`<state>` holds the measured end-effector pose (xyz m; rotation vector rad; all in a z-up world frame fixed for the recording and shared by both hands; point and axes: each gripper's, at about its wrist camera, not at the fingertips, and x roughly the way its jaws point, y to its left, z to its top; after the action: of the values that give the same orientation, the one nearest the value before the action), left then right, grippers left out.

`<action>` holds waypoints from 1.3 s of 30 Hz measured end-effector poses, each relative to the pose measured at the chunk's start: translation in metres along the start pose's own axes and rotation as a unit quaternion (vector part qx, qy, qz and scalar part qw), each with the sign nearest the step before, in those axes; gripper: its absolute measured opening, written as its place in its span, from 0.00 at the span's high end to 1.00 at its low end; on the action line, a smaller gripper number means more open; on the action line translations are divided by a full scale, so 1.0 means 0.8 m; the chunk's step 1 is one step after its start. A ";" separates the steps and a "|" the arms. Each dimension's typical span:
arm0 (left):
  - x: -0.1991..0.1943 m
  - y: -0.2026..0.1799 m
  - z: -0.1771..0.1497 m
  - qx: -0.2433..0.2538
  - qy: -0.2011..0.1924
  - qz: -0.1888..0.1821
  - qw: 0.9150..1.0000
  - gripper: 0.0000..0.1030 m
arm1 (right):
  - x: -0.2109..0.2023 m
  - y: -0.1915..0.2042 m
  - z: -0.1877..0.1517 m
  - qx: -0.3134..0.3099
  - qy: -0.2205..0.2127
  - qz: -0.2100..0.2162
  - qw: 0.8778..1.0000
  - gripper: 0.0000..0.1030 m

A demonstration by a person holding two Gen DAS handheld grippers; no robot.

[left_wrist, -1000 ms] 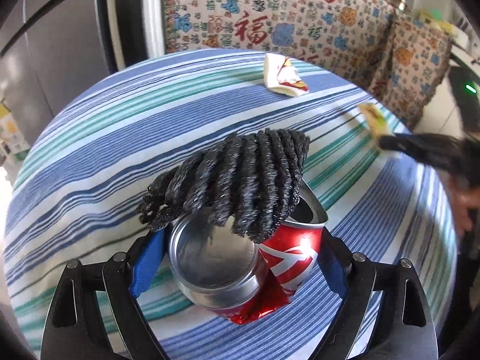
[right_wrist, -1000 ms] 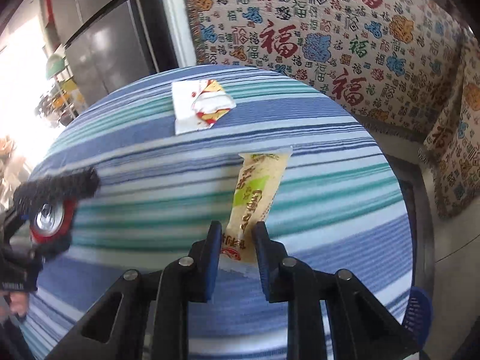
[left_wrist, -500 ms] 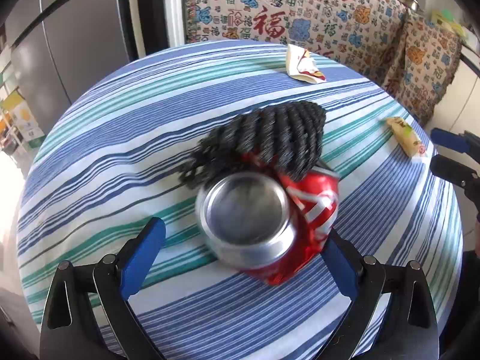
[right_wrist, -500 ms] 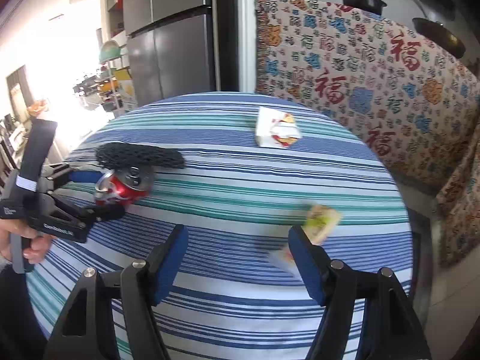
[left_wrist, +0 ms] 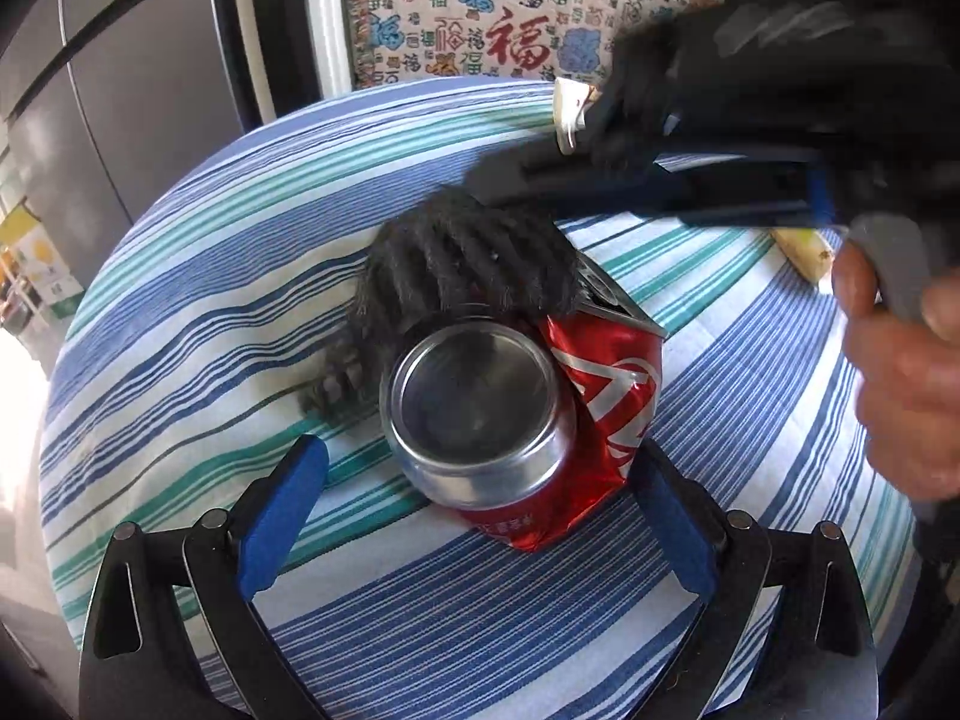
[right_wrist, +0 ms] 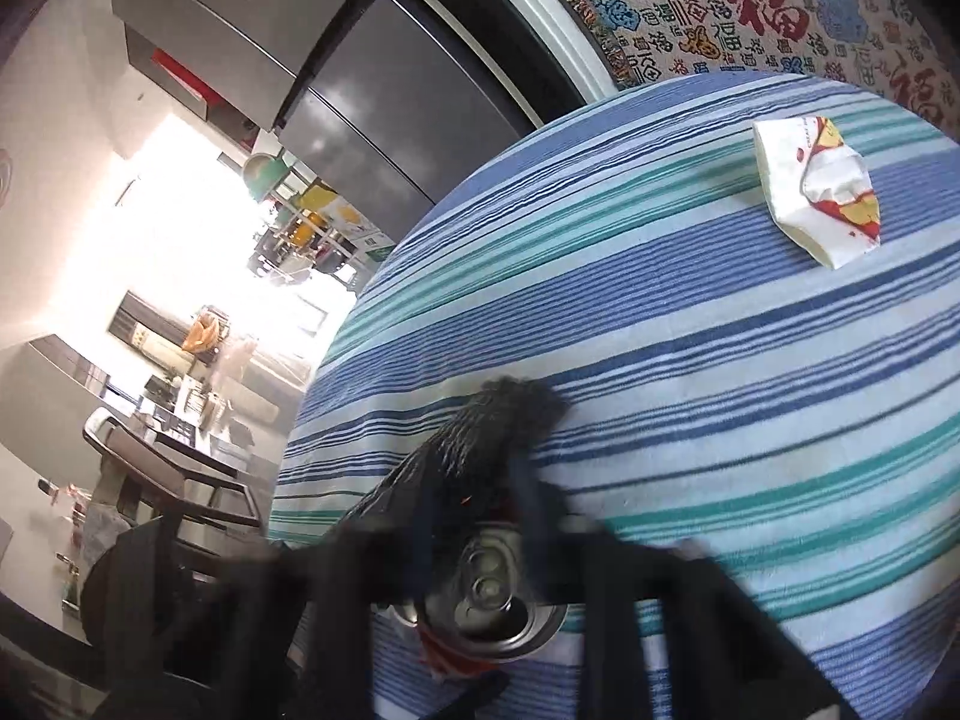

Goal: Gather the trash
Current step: 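Lift the cola can with the left tool while the right tool lifts the snack wrapper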

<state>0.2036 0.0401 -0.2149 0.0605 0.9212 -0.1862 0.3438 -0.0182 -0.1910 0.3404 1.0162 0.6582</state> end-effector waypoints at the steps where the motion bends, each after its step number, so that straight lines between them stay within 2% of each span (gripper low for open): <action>1: 0.000 0.001 0.000 -0.002 -0.001 -0.002 1.000 0.04 | 0.001 0.003 0.005 -0.012 -0.009 -0.017 1.000 0.93; 6: -0.001 0.004 0.000 -0.006 -0.002 -0.006 1.000 0.03 | -0.027 -0.017 0.026 -0.031 -0.075 -0.113 0.990 0.93; 8: 0.000 0.004 0.001 -0.006 -0.001 -0.003 1.000 0.03 | -0.046 -0.039 0.033 -0.042 -0.088 -0.158 0.983 0.92; 9: 0.002 0.005 0.003 -0.007 -0.001 -0.001 1.000 0.02 | -0.052 -0.047 0.033 -0.052 -0.086 -0.174 0.980 0.88; 11: 0.004 0.006 0.006 -0.012 0.000 0.002 1.000 0.02 | -0.065 -0.058 0.028 -0.063 -0.083 -0.197 0.975 0.59; 12: 0.006 0.006 0.008 -0.013 0.000 0.004 1.000 0.02 | -0.077 -0.064 0.019 -0.064 -0.088 -0.198 0.974 0.27; 13: 0.008 0.007 0.011 -0.015 0.000 0.008 1.000 0.02 | -0.092 -0.066 0.012 -0.067 -0.100 -0.200 0.972 0.23; 14: 0.011 0.007 0.015 -0.018 0.001 0.013 1.000 0.02 | -0.104 -0.066 0.004 -0.075 -0.109 -0.211 0.969 0.23; 17: 0.018 0.009 0.023 -0.033 0.000 0.028 0.999 0.02 | -0.154 -0.073 -0.030 -0.086 -0.119 -0.278 0.949 0.23; 19: 0.022 0.013 0.027 -0.054 0.002 0.051 0.997 0.02 | -0.177 -0.086 -0.058 -0.077 -0.121 -0.316 0.938 0.22; 21: 0.024 0.020 0.028 -0.082 0.003 0.077 0.994 0.01 | -0.183 -0.105 -0.077 -0.054 -0.106 -0.322 0.939 0.22; 24: 0.027 0.038 0.030 -0.123 0.004 0.107 0.987 0.00 | -0.170 -0.129 -0.094 -0.010 -0.085 -0.287 0.954 0.22; 26: 0.029 0.040 0.030 -0.130 0.006 0.112 0.985 0.00 | -0.150 -0.129 -0.097 -0.021 -0.069 -0.291 0.954 0.22; 29: 0.030 0.039 0.030 -0.120 0.009 0.103 0.987 0.00 | -0.135 -0.126 -0.100 -0.043 -0.060 -0.317 0.946 0.22; 31: 0.031 0.042 0.031 -0.091 0.012 0.082 0.992 0.00 | -0.135 -0.125 -0.101 -0.059 -0.053 -0.330 0.941 0.21; 35: 0.029 0.048 0.034 -0.026 0.015 0.035 0.999 0.00 | -0.143 -0.139 -0.095 -0.054 -0.057 -0.326 0.942 0.19; 39: 0.029 0.046 0.036 0.003 0.015 0.013 1.000 0.00 | -0.146 -0.145 -0.094 -0.054 -0.056 -0.326 0.942 0.19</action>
<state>0.2466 0.0696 -0.2172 0.0803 0.9487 -0.1644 0.2769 -0.1849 -0.2133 -0.0653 0.9057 0.0887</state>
